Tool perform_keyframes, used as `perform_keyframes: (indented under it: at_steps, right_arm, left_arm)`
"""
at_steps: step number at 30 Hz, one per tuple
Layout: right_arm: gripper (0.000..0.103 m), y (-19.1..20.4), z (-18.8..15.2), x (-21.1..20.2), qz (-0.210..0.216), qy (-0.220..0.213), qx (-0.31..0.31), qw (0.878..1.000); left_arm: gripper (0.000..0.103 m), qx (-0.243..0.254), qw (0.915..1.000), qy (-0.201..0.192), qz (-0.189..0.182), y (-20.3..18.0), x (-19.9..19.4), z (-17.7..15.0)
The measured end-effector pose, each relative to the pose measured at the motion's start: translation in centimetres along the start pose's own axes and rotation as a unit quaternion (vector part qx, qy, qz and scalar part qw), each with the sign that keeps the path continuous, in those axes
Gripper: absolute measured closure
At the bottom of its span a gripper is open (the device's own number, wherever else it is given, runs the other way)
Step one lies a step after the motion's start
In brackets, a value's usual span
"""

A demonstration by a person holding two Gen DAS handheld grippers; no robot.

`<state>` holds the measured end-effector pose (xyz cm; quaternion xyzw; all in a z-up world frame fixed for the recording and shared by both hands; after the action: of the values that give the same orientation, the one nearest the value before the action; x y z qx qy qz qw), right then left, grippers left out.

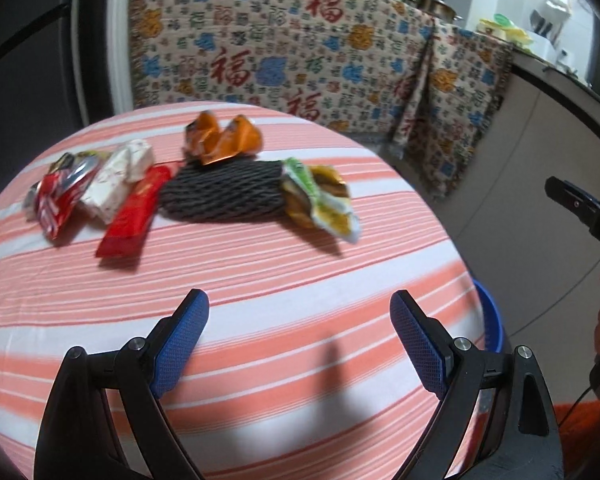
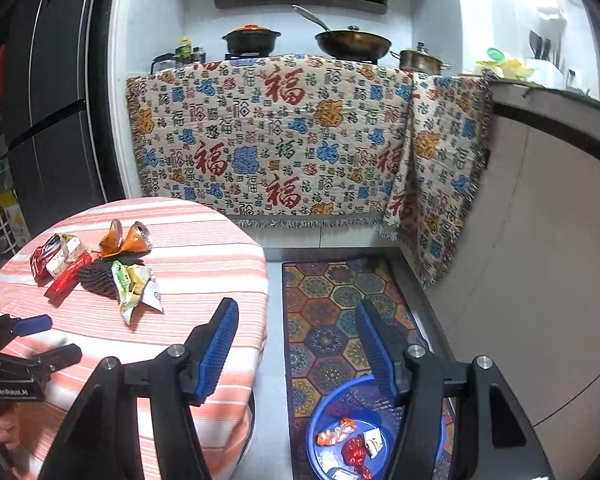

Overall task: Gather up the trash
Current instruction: 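Return both open tools to the table over the remaining trash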

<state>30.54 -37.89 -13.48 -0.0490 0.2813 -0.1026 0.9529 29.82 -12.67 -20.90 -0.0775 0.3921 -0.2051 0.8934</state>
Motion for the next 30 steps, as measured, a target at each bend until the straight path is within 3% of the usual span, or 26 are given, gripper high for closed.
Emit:
perform_keyframes:
  at_steps: [7,16,23,30]
  right_arm:
    - [0.041,3.4,-0.1,-0.2,0.015,-0.002,-0.023,1.000]
    - [0.041,11.5,-2.5,-0.8,0.062,0.007,-0.102,0.993]
    - [0.041,16.8,-4.8,-1.0,0.089,0.018,-0.151,0.984]
    - [0.041,19.9,-6.9,-0.9,0.101,0.033,-0.186,0.977]
  left_arm:
    - [0.010,-0.021,0.9992,-0.003,0.035,4.7,-1.3,-0.8]
    - [0.010,-0.050,0.9961,-0.003,0.072,10.6,-2.9,-2.6]
    - [0.010,-0.085,0.9940,0.002,0.069,13.9,-3.6,-3.6]
    - [0.007,-0.087,0.9931,0.008,0.078,15.4,-3.7,-3.4]
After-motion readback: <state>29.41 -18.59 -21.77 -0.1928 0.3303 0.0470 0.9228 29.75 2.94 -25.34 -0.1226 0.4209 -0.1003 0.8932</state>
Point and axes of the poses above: each gripper's, at about its wrist camera, not at the fingertips, and x roughly the way its jaws point, y to its left, z to its top, the point moved 10 cm from there along x, roughly the way its jaws point, and after that the axes turned 12 degrees about -z, right-handed, at the moved point
